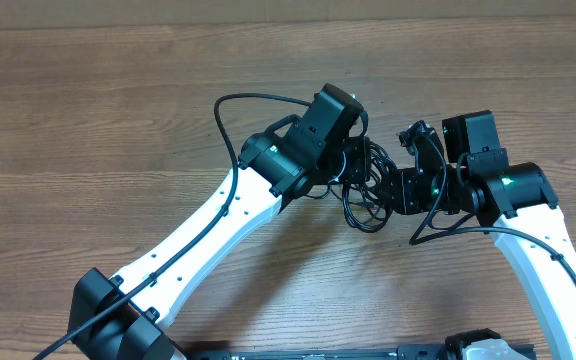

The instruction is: Untangle cables

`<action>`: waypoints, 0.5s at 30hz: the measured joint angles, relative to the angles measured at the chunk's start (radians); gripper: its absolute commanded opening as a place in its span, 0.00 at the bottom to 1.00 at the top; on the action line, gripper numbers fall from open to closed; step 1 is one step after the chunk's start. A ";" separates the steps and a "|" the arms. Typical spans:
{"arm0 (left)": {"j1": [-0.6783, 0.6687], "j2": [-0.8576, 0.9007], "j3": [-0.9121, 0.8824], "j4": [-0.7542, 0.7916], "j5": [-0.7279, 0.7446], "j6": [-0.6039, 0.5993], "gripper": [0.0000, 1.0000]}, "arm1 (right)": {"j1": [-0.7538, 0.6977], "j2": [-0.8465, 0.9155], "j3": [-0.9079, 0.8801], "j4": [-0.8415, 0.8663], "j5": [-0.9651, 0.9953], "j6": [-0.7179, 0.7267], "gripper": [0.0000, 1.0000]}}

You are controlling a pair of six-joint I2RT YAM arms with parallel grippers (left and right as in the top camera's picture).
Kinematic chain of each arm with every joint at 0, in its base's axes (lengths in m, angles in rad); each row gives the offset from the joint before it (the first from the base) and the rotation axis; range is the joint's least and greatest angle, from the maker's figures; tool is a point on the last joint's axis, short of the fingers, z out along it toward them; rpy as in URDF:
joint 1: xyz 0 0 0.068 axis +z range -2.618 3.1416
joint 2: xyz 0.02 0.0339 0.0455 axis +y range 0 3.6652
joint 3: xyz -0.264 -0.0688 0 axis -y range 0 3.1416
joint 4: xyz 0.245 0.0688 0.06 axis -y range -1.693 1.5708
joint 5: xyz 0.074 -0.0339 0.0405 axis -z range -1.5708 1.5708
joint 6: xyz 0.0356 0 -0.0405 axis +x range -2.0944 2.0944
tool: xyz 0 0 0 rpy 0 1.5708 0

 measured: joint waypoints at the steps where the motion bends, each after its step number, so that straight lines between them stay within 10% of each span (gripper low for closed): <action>1: 0.000 0.000 0.000 0.007 0.011 0.003 0.04 | 0.000 0.000 0.000 0.000 0.000 0.000 0.25; 6: 0.002 0.000 0.000 0.019 0.047 0.021 0.04 | 0.000 0.000 0.000 -0.002 0.008 -0.001 0.04; 15: 0.011 0.000 0.000 0.014 0.064 0.022 0.04 | 0.000 0.000 0.000 0.000 0.010 0.000 0.04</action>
